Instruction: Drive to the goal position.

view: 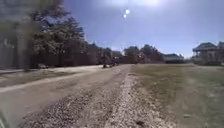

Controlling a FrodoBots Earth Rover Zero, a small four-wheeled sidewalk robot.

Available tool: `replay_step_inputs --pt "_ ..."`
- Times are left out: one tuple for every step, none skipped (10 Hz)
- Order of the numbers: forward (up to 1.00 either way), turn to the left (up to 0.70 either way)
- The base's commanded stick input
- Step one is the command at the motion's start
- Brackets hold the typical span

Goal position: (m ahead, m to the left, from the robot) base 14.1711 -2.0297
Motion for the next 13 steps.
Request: replay_step_inputs --pt "0.70 0.03" --pt "0.70 0.03" --pt "0.70 0.03" --pt "0.70 0.03" --pt "0.70 0.03" --pt "0.70 0.03" --pt "0.70 0.03" --pt "0.70 0.03" --pt "0.70 0.03" --pt "0.70 0.03" --pt "0.70 0.03" --pt "0.70 0.03" --pt "0.70 0.03"
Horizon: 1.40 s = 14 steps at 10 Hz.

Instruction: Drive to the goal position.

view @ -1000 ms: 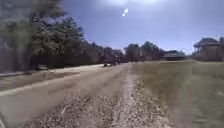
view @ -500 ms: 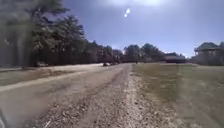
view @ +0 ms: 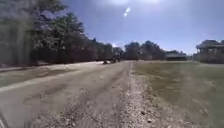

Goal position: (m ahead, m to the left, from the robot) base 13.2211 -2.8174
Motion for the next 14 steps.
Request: replay_step_inputs --pt "0.70 0.03" --pt "0.70 0.03" --pt "0.70 0.03" --pt "0.70 0.03" --pt "0.70 0.03" --pt "0.70 0.03" --pt "0.70 0.03" --pt "0.70 0.03" --pt "0.70 0.03" --pt "0.70 0.03" --pt "0.70 0.03" --pt "0.70 0.03" --pt "0.70 0.03" --pt "0.70 0.03"
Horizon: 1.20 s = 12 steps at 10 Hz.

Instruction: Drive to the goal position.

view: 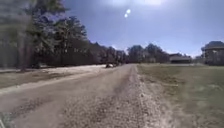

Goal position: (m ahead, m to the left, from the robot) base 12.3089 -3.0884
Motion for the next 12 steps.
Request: replay_step_inputs --pt "0.70 0.03" --pt "0.70 0.03" --pt "0.70 0.03" --pt "0.70 0.03" --pt "0.70 0.03" --pt "0.70 0.03" --pt "0.70 0.00" --pt "0.70 -0.30" --pt "0.70 -0.28" --pt "0.70 0.03" --pt "0.70 0.03" --pt "0.70 -0.16"
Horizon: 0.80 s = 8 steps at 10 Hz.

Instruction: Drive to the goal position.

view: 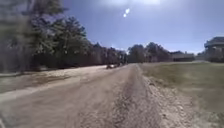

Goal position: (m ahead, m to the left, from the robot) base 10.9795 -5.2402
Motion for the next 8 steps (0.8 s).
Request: replay_step_inputs --pt "0.70 -0.29" --pt "0.70 -0.17" --pt "0.70 0.02" --pt "0.70 0.03" --pt "0.70 -0.15" --pt "0.70 -0.27" --pt "0.70 0.03" --pt "0.70 0.03"
